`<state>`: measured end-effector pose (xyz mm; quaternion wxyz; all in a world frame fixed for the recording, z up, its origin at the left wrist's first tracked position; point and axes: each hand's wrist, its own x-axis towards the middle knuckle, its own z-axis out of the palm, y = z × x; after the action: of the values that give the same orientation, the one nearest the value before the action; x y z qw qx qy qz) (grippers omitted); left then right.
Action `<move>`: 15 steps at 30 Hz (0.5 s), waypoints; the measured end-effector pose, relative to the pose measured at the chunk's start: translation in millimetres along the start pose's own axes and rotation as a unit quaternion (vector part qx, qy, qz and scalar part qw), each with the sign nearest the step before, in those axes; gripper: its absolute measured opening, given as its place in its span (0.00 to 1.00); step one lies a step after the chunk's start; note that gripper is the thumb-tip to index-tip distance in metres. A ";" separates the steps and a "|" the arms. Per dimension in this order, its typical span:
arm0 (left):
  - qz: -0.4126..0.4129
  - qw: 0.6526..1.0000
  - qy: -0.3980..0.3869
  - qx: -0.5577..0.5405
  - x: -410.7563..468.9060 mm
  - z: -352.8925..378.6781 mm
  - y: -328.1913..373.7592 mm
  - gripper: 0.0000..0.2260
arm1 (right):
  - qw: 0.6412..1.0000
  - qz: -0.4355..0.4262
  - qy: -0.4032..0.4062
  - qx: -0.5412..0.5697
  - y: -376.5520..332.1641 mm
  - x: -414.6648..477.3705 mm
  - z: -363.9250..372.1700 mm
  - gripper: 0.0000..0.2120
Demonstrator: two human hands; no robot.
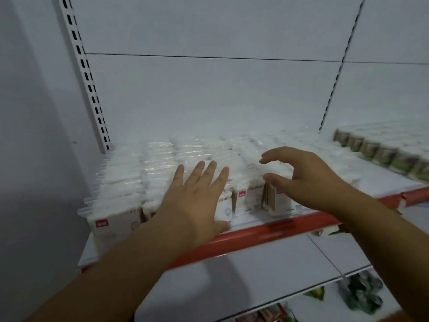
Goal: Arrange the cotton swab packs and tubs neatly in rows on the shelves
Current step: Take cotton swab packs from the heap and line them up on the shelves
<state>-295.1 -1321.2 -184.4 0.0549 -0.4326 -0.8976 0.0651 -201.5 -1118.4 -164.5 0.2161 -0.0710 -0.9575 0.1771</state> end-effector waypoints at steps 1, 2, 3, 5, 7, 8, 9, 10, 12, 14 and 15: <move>0.005 1.000 -0.004 0.011 4.9 1.7 1.9 0.44 | 1.000 0.009 0.005 0.021 4.3 -6.3 2.8 0.12; 0.003 1.000 -0.012 0.020 9.0 2.4 2.5 0.45 | 0.999 0.015 0.008 0.034 6.6 -11.3 5.4 0.12; 0.000 1.000 -0.022 0.021 13.0 2.7 2.1 0.46 | 0.999 0.018 0.004 0.030 7.7 -14.5 8.6 0.13; -0.002 1.000 -0.026 0.016 18.6 1.7 0.8 0.48 | 1.000 0.002 -0.017 -0.025 6.5 -17.1 17.8 0.19; 0.006 1.000 -0.007 0.025 21.5 1.8 -1.5 0.47 | 0.996 -0.033 -0.020 -0.086 2.4 -14.1 29.7 0.26; 0.008 1.000 0.003 0.029 22.2 2.8 -3.1 0.46 | 0.992 -0.047 -0.019 -0.112 1.0 -10.9 35.3 0.29; 0.009 0.999 0.010 0.030 22.4 4.8 -4.7 0.45 | 0.990 -0.049 -0.024 -0.132 0.2 -7.6 40.5 0.30; 0.009 0.999 0.014 0.030 21.7 7.5 -5.8 0.44 | 0.988 -0.046 -0.033 -0.140 0.0 -4.9 45.3 0.30; 0.009 0.999 0.028 0.032 20.1 13.1 -5.5 0.43 | 0.988 -0.047 -0.038 -0.142 0.9 -1.9 53.2 0.29; 0.005 0.999 0.042 0.028 19.1 15.5 -2.5 0.42 | 0.984 -0.048 -0.039 -0.165 -0.6 -1.7 55.8 0.28; 0.003 0.999 0.044 0.028 18.7 14.8 -1.1 0.42 | 0.982 -0.051 -0.044 -0.178 -1.1 -1.4 55.1 0.28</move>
<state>-309.8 -1308.2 -198.0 0.1063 -0.4364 -0.8906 0.0712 -224.5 -1136.7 -211.1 0.1659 -0.0519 -0.9848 -0.0045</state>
